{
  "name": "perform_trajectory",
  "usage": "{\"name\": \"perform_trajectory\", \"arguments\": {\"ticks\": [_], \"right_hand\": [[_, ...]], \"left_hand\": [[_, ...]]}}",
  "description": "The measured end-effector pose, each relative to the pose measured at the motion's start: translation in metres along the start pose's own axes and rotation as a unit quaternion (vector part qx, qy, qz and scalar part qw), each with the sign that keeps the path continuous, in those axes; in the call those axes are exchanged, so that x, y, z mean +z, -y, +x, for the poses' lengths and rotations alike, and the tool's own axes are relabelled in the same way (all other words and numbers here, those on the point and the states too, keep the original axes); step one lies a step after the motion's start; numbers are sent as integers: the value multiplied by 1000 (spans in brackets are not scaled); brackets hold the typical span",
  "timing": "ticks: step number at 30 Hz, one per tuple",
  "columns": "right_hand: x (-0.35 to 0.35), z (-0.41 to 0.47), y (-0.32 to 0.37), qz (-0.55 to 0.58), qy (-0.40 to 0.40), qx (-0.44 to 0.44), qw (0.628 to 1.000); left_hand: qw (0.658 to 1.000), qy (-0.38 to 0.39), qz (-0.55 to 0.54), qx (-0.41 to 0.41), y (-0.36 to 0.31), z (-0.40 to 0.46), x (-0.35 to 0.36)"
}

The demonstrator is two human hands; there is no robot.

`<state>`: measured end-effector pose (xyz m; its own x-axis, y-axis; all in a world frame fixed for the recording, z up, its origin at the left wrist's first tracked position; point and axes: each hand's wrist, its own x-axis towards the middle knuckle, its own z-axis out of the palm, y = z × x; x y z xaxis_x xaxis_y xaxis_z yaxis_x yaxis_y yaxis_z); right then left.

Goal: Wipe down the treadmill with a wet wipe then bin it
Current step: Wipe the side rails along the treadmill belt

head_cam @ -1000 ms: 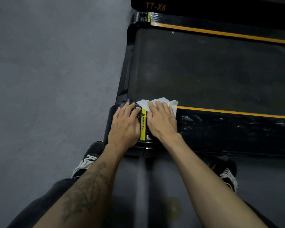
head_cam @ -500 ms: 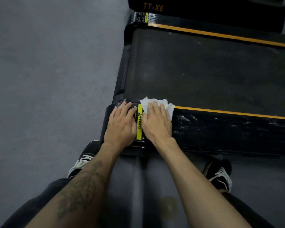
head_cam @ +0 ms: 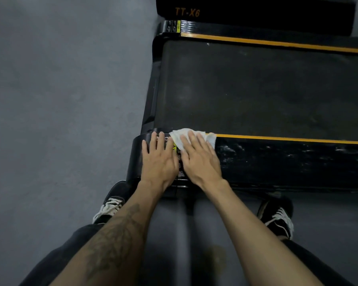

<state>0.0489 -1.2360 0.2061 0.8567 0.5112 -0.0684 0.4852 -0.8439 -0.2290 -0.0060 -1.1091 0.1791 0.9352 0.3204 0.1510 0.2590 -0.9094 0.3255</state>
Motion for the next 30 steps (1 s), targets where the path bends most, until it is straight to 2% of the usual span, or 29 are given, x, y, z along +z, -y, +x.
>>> {"name": "perform_trajectory", "arguments": {"ticks": [4, 7, 10, 15, 18, 21, 26, 30], "right_hand": [[-2, -18, -14, 1, -29, 93, 995], [1, -26, 0, 14, -17, 46, 999], [-4, -13, -16, -10, 6, 2, 1000], [-2, -33, -22, 3, -46, 113, 993], [-1, -34, -8, 12, -18, 66, 998], [-9, -16, -22, -5, -2, 16, 1000], [-4, -30, -20, 17, -35, 87, 995], [-5, -21, -17, 10, -12, 20, 1000]], "left_hand": [[1000, -13, -9, -12, -5, -5, 1], [1000, -14, -11, -15, -4, -5, 2], [1000, -18, -15, 19, -3, -6, 1], [999, -24, -9, 44, -3, -5, -2], [998, -22, -4, 64, -2, -5, 0], [997, -9, 7, 78, -1, -4, 2], [998, -6, 0, 66, -4, -3, 2], [998, 3, -8, 61, -3, -3, 0]]}}
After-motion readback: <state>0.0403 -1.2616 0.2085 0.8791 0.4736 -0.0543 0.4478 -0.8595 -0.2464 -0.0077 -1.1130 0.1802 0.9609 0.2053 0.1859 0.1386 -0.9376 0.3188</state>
